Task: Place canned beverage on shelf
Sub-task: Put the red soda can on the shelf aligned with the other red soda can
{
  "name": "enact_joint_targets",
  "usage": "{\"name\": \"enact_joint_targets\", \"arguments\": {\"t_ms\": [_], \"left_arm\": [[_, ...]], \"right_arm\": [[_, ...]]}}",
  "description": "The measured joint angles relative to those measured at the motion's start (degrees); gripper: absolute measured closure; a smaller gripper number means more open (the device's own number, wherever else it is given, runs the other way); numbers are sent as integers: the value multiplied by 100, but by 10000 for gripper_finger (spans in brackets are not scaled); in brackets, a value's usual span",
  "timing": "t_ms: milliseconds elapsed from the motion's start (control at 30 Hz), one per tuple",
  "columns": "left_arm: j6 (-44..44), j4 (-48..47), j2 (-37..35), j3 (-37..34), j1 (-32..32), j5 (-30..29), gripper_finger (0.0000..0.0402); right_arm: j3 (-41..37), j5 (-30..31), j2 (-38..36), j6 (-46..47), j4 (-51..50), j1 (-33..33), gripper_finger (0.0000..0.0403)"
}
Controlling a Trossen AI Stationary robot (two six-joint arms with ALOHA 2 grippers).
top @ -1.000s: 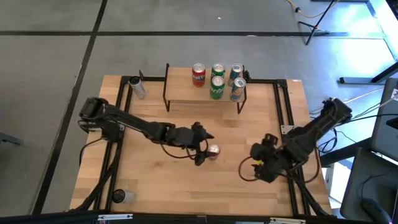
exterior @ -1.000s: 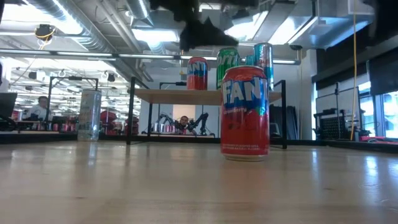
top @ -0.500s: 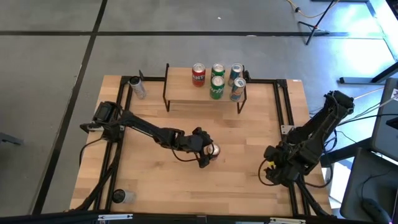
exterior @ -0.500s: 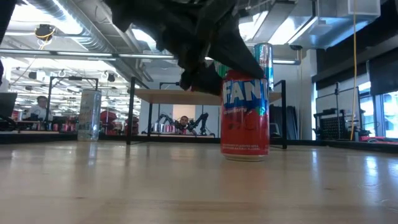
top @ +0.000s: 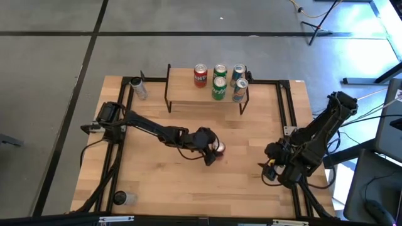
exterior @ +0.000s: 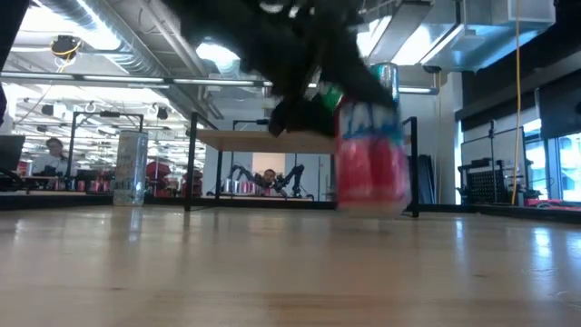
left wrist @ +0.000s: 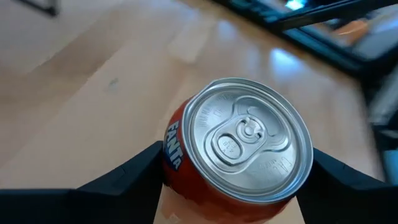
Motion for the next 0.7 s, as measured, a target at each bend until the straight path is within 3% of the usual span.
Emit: {"name": "enact_joint_targets", "arguments": {"t_ms": [133, 333, 500, 700], "left_arm": [[168, -647, -391, 443, 20, 265, 136], [701, -2540, -1189, 1398, 356, 192, 136], [1222, -3712, -1663, 1894, 969, 179, 136], [1835, -4244, -1829, 1905, 1949, 542, 136]], "right_arm": [[0, 221, 3, -3, 0, 0, 61], [0, 365, 3, -3, 161, -2, 61], [0, 367, 3, -3, 198, -2, 61], [0, 397, 3, -3, 273, -2, 61]]}}
